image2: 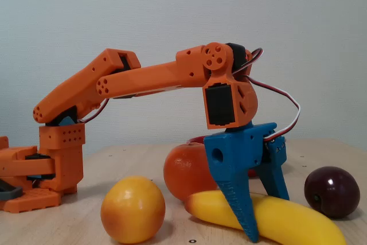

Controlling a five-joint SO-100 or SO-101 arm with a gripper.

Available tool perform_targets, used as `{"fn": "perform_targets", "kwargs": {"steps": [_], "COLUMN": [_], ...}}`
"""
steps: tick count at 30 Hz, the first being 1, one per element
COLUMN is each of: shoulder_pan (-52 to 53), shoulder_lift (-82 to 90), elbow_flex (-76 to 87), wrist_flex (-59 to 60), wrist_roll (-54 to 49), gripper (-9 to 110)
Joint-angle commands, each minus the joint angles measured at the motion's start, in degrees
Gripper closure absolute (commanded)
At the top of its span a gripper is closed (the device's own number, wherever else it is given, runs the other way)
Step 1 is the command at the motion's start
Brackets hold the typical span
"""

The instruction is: Put banana in the red bowl.

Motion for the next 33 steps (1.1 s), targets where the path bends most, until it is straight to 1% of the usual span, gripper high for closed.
{"fn": "perform_targets", "kwargs": {"steps": [1,22,33], "shoulder_pan": [-0.79,0.62,1.14], "shoulder_lift": [13.54,35.77,57.57], "elbow_flex": [-1.41,22.15,48.69], "wrist_flex": [0.97,-4.83,-11.87], "wrist_roll": [1.58,0.88,-0.09], "gripper": [102,102,102]}}
